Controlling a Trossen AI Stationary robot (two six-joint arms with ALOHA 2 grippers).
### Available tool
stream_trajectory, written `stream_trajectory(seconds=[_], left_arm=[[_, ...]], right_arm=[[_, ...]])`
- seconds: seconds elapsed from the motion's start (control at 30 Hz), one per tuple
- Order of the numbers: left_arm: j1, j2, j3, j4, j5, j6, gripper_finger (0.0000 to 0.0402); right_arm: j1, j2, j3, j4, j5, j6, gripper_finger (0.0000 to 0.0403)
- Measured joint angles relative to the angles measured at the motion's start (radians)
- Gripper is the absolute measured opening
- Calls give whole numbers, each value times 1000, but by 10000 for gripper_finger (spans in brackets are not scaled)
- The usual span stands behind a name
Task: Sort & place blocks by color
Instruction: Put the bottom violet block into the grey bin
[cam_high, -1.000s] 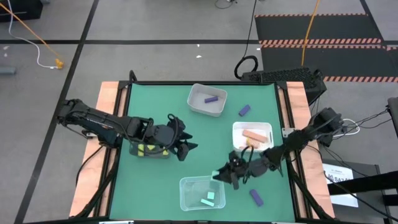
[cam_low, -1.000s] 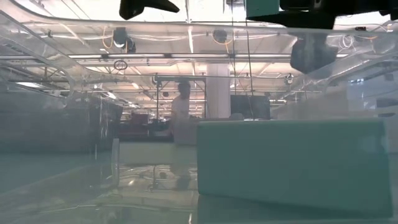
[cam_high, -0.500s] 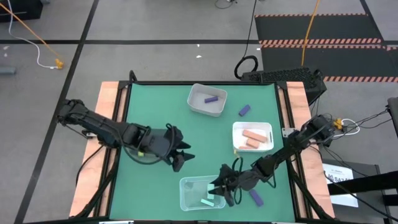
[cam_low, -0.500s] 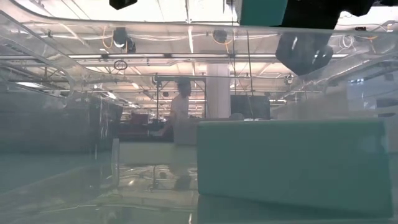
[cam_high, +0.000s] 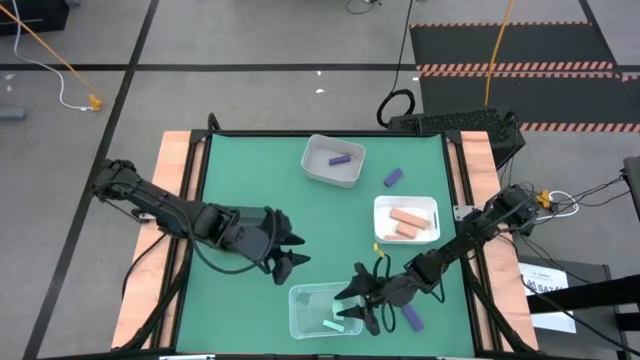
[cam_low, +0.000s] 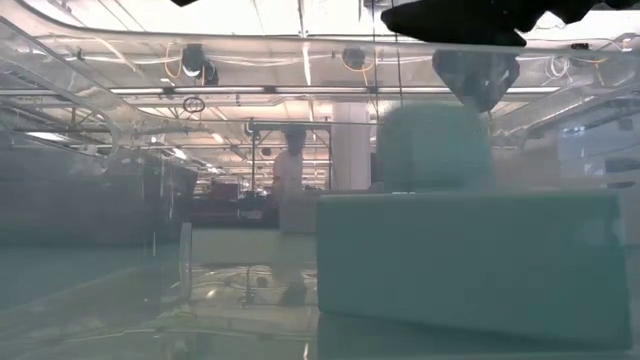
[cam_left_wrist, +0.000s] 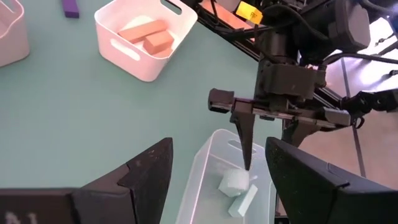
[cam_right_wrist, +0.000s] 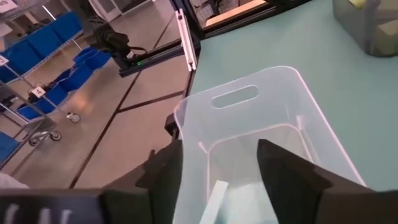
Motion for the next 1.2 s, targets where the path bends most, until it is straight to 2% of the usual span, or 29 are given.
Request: stream_trajectory(seconds=[0.13,0.3,0.37,0.5,0.7,0.8,0.93,1.03,1.2], left_arm=[[0,0,0,0,0,9,255],[0,0,0,-3,0,10,255],[0,0,0,-7,0,10,255],[0,0,0,-7,0,14,255],[0,0,0,-10,-1,24,255],[0,0,0,-10,-1,26,255],[0,0,0,-9,-22,44,255],[2,0,0,-9,-26,47,255],[3,0,0,-9,-27,50,255]], right_arm=[[0,-1,0,1,-10,0,228],[11,-61,-1,-47,-134,52,241],[32,-117,-1,-147,-164,127,237],[81,-236,-1,-465,-247,317,228],[165,-351,-1,-794,-287,745,222],[191,-343,-1,-905,-287,981,221],[212,-287,-1,-957,-287,1230,221],[221,-232,-1,-949,-292,1317,221],[222,-155,0,-944,-384,1362,221]])
